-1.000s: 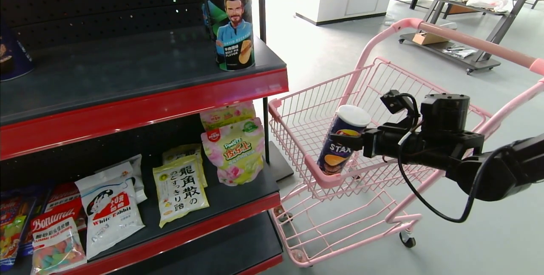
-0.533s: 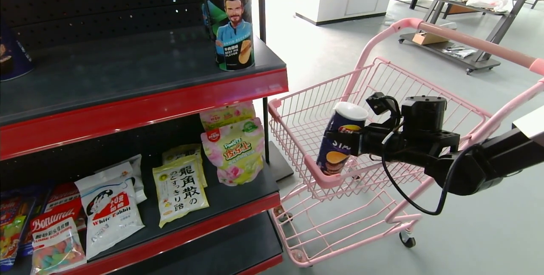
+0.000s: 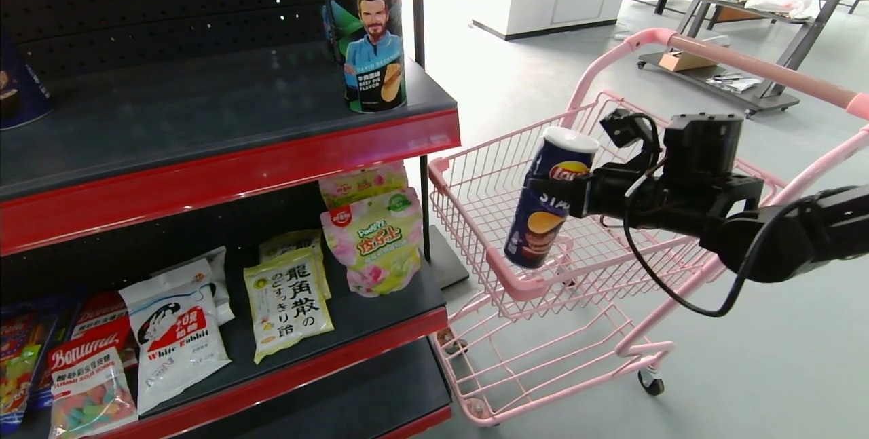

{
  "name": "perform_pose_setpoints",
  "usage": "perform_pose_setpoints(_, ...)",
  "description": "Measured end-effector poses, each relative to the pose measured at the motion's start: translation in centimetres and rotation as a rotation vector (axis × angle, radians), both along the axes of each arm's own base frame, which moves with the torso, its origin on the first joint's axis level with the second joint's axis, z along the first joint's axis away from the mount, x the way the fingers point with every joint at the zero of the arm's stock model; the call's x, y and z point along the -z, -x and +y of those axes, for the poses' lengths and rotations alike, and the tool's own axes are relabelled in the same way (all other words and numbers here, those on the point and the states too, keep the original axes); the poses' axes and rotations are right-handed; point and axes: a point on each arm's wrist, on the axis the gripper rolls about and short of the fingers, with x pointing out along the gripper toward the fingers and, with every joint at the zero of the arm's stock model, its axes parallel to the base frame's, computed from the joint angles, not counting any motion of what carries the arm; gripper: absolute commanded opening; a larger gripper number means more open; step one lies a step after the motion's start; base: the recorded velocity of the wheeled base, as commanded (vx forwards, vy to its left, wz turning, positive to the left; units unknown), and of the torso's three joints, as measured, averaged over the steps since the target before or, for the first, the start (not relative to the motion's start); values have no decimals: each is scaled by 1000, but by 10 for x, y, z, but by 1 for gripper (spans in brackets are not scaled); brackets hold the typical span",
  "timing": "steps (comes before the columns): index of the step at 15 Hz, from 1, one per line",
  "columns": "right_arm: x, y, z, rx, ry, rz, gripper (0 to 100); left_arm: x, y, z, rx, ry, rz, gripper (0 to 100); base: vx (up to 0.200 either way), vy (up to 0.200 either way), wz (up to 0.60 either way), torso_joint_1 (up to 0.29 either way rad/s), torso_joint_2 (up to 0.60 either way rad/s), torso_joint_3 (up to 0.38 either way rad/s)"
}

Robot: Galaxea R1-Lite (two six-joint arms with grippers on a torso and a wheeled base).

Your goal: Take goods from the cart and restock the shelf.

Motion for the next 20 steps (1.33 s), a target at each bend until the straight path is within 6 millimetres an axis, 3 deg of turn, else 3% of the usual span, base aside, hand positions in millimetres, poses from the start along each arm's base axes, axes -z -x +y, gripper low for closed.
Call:
perform_pose_setpoints(4,-78,56,-4,0,-1,-45,0,0,0,0,0,0,0,100,0,0,0,0,0,0)
perform_pose_setpoints(7,-114,116,-7,20,13,-60,0,0,0,0,0,0,0,100,0,0,0,0,0,0)
perform_pose_setpoints(9,-119,144,-3,-27,7,-74,0,0,0,0,0,0,0,100,0,0,0,0,0,0)
perform_pose_setpoints(12,-109,172,11,-53,31,-66,0,0,0,0,0,0,0,100,0,0,0,0,0,0)
perform_pose_setpoints(16,-89,185,20,-121,111,-56,0,0,0,0,0,-2,0,100,0,0,0,0,0,0)
perform_pose_setpoints(20,-85,186,20,-129,119,-49,0,0,0,0,0,-3,1,100,0,0,0,26,-139,-109)
